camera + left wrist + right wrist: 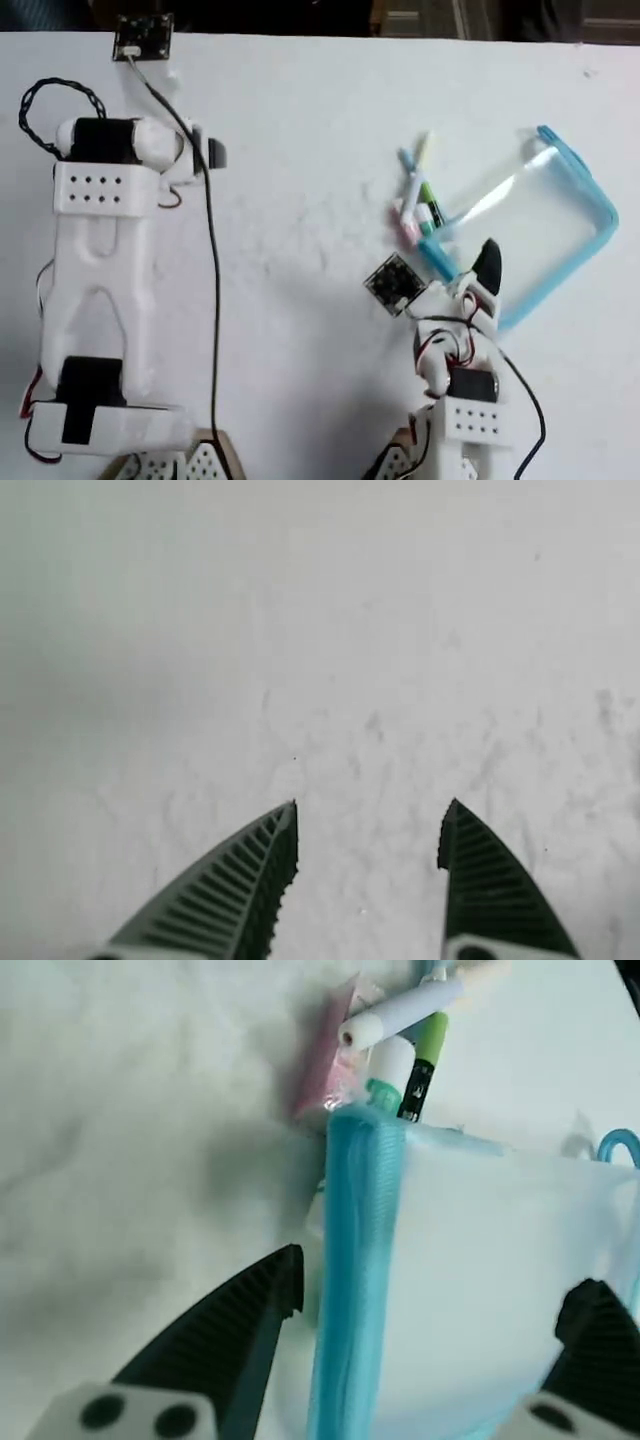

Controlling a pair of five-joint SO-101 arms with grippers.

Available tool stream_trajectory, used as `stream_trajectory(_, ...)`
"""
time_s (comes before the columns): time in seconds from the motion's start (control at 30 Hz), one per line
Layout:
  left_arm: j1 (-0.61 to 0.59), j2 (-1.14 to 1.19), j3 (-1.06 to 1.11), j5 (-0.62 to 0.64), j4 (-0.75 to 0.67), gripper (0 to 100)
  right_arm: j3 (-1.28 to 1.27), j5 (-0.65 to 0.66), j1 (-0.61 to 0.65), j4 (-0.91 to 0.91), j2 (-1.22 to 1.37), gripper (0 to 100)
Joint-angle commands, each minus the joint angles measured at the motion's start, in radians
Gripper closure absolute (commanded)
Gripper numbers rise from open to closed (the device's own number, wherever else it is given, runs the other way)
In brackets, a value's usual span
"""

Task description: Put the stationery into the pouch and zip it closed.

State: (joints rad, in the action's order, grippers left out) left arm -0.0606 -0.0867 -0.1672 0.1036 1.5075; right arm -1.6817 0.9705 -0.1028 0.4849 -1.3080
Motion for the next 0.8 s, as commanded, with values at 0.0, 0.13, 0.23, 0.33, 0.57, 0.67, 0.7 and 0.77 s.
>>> stream_trajectory(0.0, -0.005, -0.05, -0.005, -0.003, -0.008, 76, 0.04, 0.006, -0.015, -0.116, 0.159, 60.3)
stream_trajectory(0.13, -0.005, -0.05, -0.003, -0.002, -0.005, 76, 0.199, -0.055, -0.015, -0.139, 0.415, 60.4)
stream_trajectory(0.23, 0.005, -0.05, -0.002, 0.0, -0.003, 76, 0.308, -0.064, -0.027, -0.157, 0.656, 60.4)
stream_trajectory(0.33, 0.022, -0.05, -0.008, 0.0, 0.017, 76, 0.388, -0.063, -0.061, -0.272, 0.863, 60.4)
stream_trajectory(0.57, 0.048, -0.05, -0.008, 0.002, 0.017, 76, 0.459, 0.046, -0.099, -0.344, 0.974, 71.1)
stream_trajectory(0.67, 0.048, -0.05, -0.008, 0.002, 0.017, 76, 0.434, 0.052, -0.101, -0.44, 0.975, 88.4)
stream_trajectory(0.7, 0.048, -0.05, -0.008, 0.002, 0.017, 76, 0.417, 0.054, -0.101, -0.483, 0.975, 93.8)
stream_trajectory(0.77, 0.048, -0.05, -0.009, 0.002, 0.017, 76, 0.382, 0.072, -0.094, -0.562, 0.974, 98.3)
